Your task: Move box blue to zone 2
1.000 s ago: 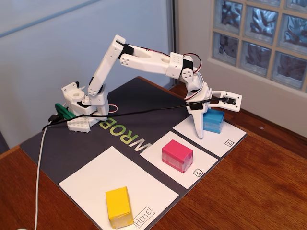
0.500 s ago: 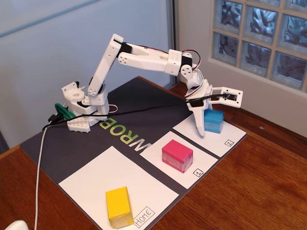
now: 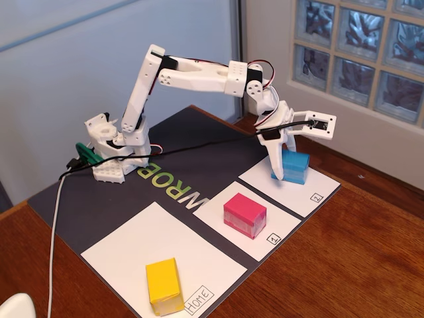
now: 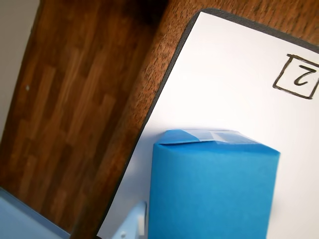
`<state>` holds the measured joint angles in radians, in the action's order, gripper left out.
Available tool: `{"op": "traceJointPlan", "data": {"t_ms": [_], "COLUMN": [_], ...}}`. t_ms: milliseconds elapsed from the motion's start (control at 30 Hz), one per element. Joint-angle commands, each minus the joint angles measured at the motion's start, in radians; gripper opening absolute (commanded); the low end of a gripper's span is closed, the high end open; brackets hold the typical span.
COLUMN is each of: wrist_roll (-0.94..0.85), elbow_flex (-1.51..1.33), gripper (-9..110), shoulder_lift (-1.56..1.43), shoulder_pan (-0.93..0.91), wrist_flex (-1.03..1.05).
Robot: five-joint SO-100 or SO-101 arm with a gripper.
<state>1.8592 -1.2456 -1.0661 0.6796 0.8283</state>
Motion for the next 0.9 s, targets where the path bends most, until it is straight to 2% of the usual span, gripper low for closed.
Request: {"op": "traceJointPlan", "data": {"t_ms": [0, 467, 867], "wrist_roll": [0.012, 0.011, 0.031], "elbow_flex": [0.006, 0.006, -0.015], "gripper": [46, 45, 34], "shoulder_lift": [-0.094, -0.149, -0.206], "shoulder_pan": [0.003, -0.006, 0.005], "wrist_flex": [0.017, 0.067, 0.1]}}
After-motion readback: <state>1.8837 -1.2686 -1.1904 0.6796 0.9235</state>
